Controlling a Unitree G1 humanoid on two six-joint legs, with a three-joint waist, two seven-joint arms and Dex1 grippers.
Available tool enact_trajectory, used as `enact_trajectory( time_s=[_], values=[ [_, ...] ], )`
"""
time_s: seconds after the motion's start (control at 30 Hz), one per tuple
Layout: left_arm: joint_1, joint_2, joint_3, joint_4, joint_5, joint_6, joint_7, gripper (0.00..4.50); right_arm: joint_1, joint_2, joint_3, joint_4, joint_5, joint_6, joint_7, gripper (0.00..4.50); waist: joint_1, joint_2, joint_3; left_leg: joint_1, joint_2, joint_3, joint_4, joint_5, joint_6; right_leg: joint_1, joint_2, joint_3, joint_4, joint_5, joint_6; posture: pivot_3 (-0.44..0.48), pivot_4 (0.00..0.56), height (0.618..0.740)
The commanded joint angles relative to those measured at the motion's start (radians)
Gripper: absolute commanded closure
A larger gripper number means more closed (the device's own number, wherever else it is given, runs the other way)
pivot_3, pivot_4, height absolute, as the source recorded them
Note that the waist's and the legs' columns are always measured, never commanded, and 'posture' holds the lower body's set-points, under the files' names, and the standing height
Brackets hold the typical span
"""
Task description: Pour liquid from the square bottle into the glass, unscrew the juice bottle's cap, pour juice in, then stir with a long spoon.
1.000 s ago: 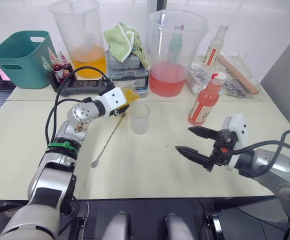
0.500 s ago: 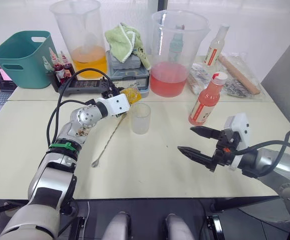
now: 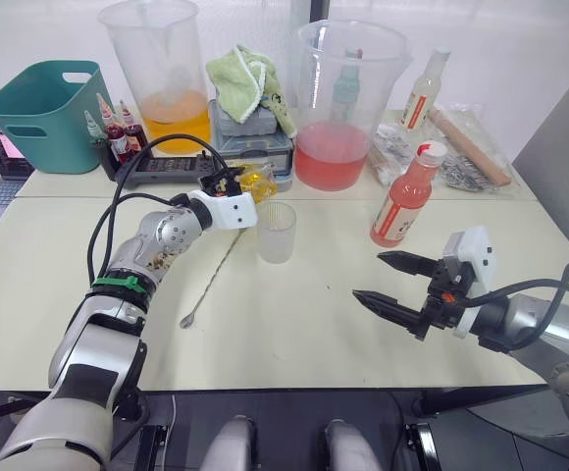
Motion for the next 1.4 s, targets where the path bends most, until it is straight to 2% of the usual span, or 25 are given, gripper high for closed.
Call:
enact_trajectory(
  time_s=[0.03,0.47,0.97,1.4],
  values=[
    [-0.07,0.013,0.024,-0.041,-0.009,-0.041,0.069,1.66,0.004,-0.009,-0.032,-0.022,0.0,-0.023,0.006,0.02,0.0,0.0,0.0,0.0,0.0,0.0,0.0,0.0,0.0,0.0,0.0,0.0,0.0,0.0,0.0,0.0,0.15,0.74],
    [-0.08,0.028,-0.024,-0.055,0.099,-0.098,0.21,1.66,0.011,-0.002,-0.035,-0.022,-0.012,-0.03,0.011,0.02,0.0,0.0,0.0,0.0,0.0,0.0,0.0,0.0,0.0,0.0,0.0,0.0,0.001,0.0,0.0,0.0,0.15,0.74],
    [-0.113,0.057,-0.074,-0.038,0.236,-0.063,0.377,1.66,0.006,0.003,-0.028,-0.02,-0.014,-0.03,0.009,0.02,0.0,0.0,0.0,0.0,0.0,0.001,0.001,0.0,0.0,0.0,0.0,0.0,0.001,0.0,0.0,0.0,0.15,0.74],
    [-0.122,0.069,-0.104,-0.03,0.292,-0.063,0.437,1.66,-0.014,0.015,-0.022,-0.019,-0.009,-0.024,0.002,0.02,0.0,0.0,0.0,0.0,0.0,0.001,0.001,0.0,0.0,0.0,0.0,0.0,0.001,0.0,0.0,0.0,0.15,0.74]
  ],
)
